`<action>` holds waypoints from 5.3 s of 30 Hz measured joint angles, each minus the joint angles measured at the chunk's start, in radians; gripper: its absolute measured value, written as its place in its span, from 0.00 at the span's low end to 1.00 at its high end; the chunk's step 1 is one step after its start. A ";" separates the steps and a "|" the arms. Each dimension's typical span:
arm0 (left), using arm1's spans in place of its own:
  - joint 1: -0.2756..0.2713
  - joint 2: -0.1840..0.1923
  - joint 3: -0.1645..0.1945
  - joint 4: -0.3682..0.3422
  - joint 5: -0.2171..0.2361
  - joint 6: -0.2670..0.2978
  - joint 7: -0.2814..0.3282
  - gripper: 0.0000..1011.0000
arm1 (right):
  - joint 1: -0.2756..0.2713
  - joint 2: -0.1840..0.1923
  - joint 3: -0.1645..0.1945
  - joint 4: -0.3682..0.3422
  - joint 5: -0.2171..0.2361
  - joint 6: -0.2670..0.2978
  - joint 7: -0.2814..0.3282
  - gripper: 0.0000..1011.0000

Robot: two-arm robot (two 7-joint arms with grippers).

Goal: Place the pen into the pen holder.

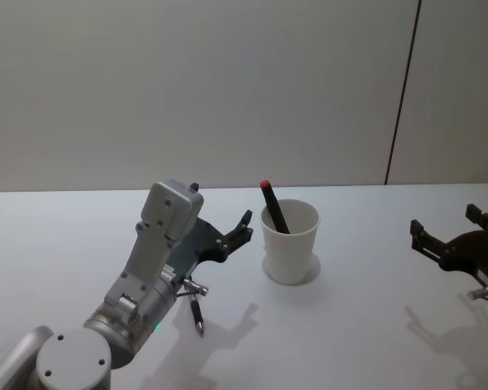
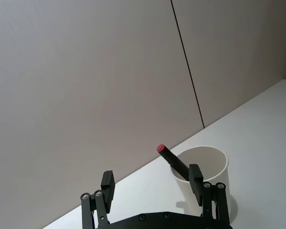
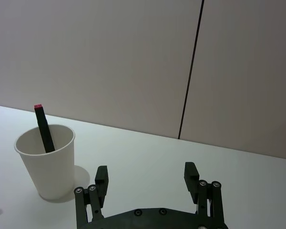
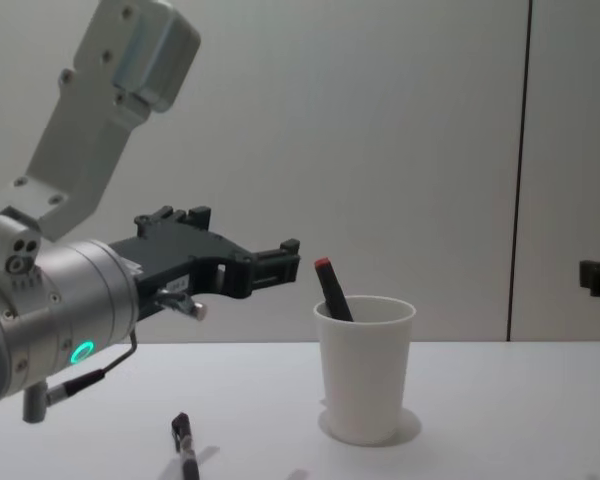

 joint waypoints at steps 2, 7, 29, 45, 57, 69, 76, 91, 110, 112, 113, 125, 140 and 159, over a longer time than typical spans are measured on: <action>-0.002 0.001 -0.002 -0.003 0.008 0.017 -0.001 0.99 | -0.001 0.000 0.000 -0.001 0.000 0.000 0.000 0.99; -0.006 0.003 -0.008 -0.010 0.020 0.061 -0.004 0.99 | -0.001 0.001 0.001 -0.001 0.001 0.001 -0.001 0.99; -0.023 -0.008 -0.049 -0.049 -0.075 0.348 0.025 0.99 | -0.003 0.002 0.001 -0.003 0.000 0.002 -0.002 0.99; -0.056 -0.037 -0.072 -0.056 -0.148 0.611 0.049 0.99 | -0.003 0.002 0.001 -0.003 0.000 0.002 -0.002 0.99; -0.088 -0.074 -0.073 -0.034 -0.140 0.782 0.091 0.99 | -0.003 0.002 0.001 -0.003 0.000 0.002 -0.002 0.99; -0.120 -0.134 -0.071 0.023 -0.116 0.919 0.175 0.99 | -0.003 0.002 0.001 -0.003 0.000 0.002 -0.002 0.99; -0.133 -0.166 -0.071 0.059 -0.100 0.957 0.218 0.99 | -0.003 0.002 0.001 -0.003 0.000 0.002 -0.002 0.99; -0.160 -0.228 -0.072 0.131 -0.061 0.972 0.273 0.99 | -0.003 0.002 0.001 -0.003 0.000 0.001 -0.002 0.99; -0.173 -0.277 -0.076 0.174 -0.018 0.982 0.285 0.99 | -0.003 0.002 0.001 -0.003 0.000 0.002 -0.002 0.99; -0.173 -0.279 -0.077 0.175 -0.017 0.983 0.286 0.99 | -0.003 0.002 0.001 -0.003 0.000 0.002 -0.002 0.99; -0.173 -0.282 -0.077 0.176 -0.015 0.985 0.287 0.99 | -0.003 0.002 0.001 -0.003 0.000 0.002 -0.002 0.99; -0.170 -0.307 -0.088 0.178 0.000 0.994 0.293 0.99 | -0.003 0.002 0.001 -0.003 0.000 0.001 -0.002 0.99; -0.153 -0.325 -0.108 0.161 0.010 1.002 0.304 0.99 | -0.003 0.002 0.001 -0.003 0.000 0.002 -0.002 0.99; -0.135 -0.341 -0.126 0.146 0.046 1.025 0.279 0.81 | -0.003 0.002 0.001 -0.003 0.000 0.002 -0.002 0.99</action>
